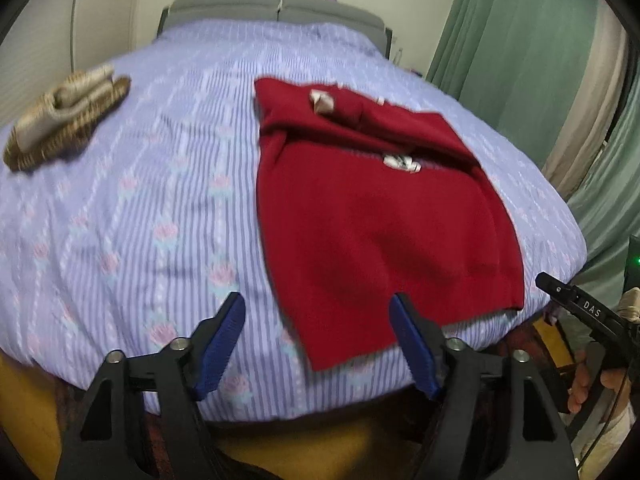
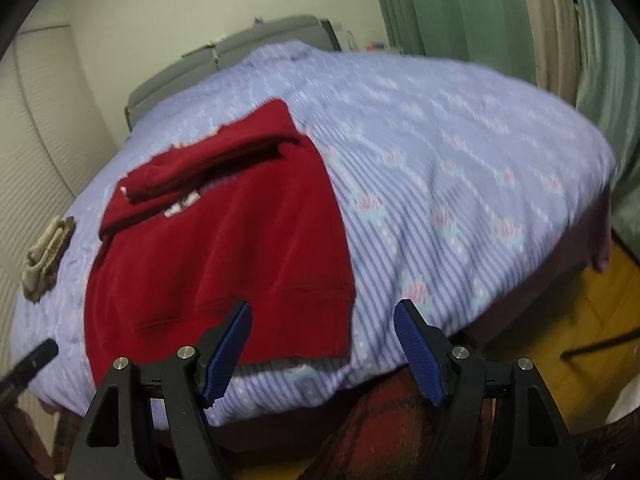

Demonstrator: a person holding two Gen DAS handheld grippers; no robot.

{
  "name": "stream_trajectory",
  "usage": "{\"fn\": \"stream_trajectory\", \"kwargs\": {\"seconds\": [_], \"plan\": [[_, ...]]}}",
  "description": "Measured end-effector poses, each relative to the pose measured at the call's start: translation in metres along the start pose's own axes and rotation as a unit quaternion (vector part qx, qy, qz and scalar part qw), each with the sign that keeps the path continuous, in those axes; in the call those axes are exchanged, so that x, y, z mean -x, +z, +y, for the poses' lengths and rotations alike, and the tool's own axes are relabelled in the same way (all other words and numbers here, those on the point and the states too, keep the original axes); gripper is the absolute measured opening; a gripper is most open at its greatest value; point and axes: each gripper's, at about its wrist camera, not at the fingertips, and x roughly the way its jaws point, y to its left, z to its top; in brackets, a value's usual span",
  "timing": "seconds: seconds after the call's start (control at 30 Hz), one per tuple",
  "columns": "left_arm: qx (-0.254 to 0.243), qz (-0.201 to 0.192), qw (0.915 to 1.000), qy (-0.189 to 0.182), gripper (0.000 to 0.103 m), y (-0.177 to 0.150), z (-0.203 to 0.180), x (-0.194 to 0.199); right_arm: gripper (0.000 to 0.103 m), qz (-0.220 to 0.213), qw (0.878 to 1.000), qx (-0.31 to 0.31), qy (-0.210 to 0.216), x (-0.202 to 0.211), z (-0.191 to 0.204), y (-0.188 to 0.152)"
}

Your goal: Fold small clothes

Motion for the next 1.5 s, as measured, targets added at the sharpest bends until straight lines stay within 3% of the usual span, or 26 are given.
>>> {"fn": "stream_trajectory", "kwargs": {"seconds": [0.1,0.5,0.93,1.0,1.1,1.2,1.33,1.5], "plan": [[0.013,0.022,0.9996,-0.015,0.058,-0.003,0.004,-0.01,0.069,0.02,1.0,-0.004,0.008,-0.007,-0.001,-0.003],[0.096,0.085,0.9888,-0.077,0.05,-0.012,0.028,-0.049,0.05,0.089,0.993,-0.07,0.046,-0.042,-0.023,-0.012],[0.094,0.088,0.9837,-0.126,0.05,-0.004,0.027,-0.073,0.048,0.106,0.987,-0.094,0.081,-0.073,-0.02,-0.005],[0.095,0.09,0.9825,-0.132,0.041,-0.004,0.029,-0.072,0.048,0.108,0.986,-0.099,0.085,-0.076,-0.02,-0.004],[0.093,0.084,0.9834,-0.131,0.018,-0.002,0.03,-0.065,0.031,0.104,0.986,-0.095,0.092,-0.077,-0.018,-0.003],[0.103,0.072,0.9833,-0.132,0.013,-0.001,0.031,-0.054,0.019,0.086,0.986,-0.093,0.107,-0.068,-0.019,-0.002],[0.108,0.031,0.9823,-0.15,0.011,0.004,0.03,-0.023,0.017,0.039,0.992,-0.065,0.099,-0.034,-0.01,0.003],[0.108,-0.031,0.9815,-0.155,0.01,0.017,0.022,0.02,0.017,-0.013,0.991,-0.075,0.106,0.006,-0.008,0.016]]}}
